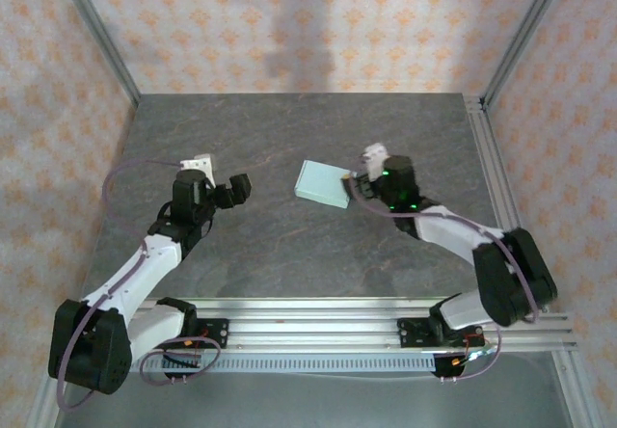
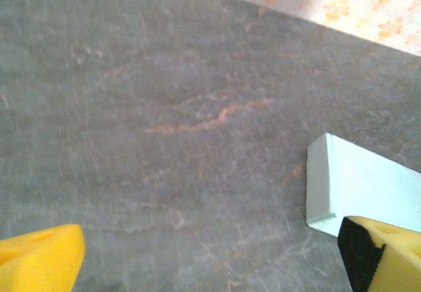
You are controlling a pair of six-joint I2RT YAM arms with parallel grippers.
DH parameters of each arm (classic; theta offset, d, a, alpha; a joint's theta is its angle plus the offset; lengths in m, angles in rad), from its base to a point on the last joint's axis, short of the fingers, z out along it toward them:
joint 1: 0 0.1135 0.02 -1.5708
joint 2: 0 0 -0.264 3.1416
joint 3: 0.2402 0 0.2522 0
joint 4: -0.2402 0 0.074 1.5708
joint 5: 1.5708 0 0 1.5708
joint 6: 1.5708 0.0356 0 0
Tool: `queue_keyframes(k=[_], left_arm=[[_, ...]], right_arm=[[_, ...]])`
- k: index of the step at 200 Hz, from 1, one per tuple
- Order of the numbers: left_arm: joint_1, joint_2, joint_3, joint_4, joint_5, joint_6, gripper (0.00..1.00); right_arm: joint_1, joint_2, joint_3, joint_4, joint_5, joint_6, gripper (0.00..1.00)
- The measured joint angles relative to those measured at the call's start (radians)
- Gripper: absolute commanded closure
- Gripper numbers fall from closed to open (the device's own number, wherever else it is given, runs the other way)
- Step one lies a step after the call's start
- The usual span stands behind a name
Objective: Fold the paper box
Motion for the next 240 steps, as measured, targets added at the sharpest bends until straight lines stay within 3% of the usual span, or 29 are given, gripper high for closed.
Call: queue_keyframes(k=[41,68,134,184,240], left_arm=[[0.005,0.001,-0.098,0.160,-0.083,0.204,0.00],[0.040,0.040,-0.145,0.246,-0.150,0.291,0.00],[0.119,0.227,-0.191,0.474,-0.191,0.325,0.00],[0.123,0.438,-0.164,0.597,-0.225,0.321,0.00],[0.123,0.451,-0.150,0.610,-0.251,0.317,0.00]], right_arm=[[-0.179,-0.167,-0.136,0.049,0.084,0.075,0.00],[-0.268,-0.121,-0.200,0.146,0.148,0.117,0.00],[-0.327,0.174,-0.322,0.489,0.168,0.166,0.00],[-0.338,0.180,-0.297,0.529,0.165,0.187,0.00],[-0.342,0.180,-0.284,0.528,0.169,0.205,0.00]])
